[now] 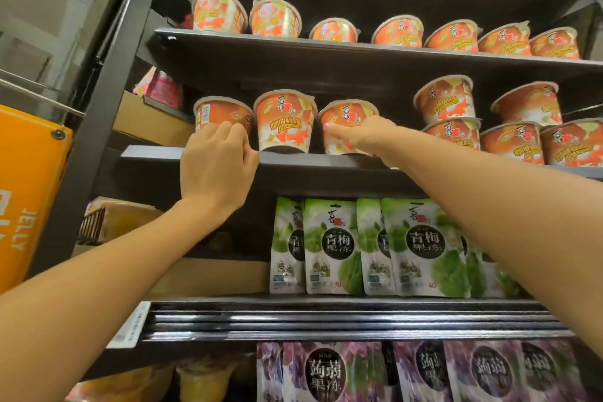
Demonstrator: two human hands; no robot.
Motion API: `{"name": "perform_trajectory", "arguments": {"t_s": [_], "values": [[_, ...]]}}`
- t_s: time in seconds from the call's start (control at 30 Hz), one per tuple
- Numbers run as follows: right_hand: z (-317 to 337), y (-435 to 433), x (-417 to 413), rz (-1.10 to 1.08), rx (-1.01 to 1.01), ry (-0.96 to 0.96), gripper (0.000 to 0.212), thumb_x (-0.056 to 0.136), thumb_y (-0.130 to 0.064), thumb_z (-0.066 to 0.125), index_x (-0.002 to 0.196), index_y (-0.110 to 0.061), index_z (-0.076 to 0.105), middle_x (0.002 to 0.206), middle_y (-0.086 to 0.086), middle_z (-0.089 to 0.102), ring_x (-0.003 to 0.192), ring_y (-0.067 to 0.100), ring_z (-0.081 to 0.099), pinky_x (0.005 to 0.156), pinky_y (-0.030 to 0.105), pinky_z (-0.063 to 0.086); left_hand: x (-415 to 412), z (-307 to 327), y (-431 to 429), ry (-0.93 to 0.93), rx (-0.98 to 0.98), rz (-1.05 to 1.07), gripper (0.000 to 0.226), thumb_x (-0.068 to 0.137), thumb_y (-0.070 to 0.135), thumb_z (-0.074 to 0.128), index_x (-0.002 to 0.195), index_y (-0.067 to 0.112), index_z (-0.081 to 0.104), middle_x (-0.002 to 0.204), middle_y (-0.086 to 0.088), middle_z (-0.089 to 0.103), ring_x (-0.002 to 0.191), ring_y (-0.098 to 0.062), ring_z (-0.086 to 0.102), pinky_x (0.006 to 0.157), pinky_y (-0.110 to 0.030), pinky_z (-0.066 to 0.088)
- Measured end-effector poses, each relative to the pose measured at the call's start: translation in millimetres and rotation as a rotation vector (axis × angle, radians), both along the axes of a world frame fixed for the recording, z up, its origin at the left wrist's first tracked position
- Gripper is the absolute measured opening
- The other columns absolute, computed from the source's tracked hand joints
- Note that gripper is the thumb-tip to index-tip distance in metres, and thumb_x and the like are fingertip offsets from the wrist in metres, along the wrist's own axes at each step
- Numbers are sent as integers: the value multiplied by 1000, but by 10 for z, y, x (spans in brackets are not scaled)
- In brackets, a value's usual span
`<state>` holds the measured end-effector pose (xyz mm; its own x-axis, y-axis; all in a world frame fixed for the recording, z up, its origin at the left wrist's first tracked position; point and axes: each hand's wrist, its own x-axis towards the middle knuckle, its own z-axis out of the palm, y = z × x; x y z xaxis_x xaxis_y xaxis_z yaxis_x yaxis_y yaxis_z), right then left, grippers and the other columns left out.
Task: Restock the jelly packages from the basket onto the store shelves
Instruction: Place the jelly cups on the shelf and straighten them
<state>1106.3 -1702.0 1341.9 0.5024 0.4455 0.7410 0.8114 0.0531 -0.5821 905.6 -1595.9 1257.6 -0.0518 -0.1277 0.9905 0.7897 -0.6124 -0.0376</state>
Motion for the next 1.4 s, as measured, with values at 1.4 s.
{"name": "perform_trajectory", "arguments": {"t_s": [1.4], "values": [[-130,-143,-93,-152,-201,-187,88,83,-63,62,149,-14,30,147,12,40,134,31,41,111,43,38,-23,-26,-119,267,-105,203,54,95,56,29,109,11,54,112,-11,59,105,-29,53,96,-45,42]]}}
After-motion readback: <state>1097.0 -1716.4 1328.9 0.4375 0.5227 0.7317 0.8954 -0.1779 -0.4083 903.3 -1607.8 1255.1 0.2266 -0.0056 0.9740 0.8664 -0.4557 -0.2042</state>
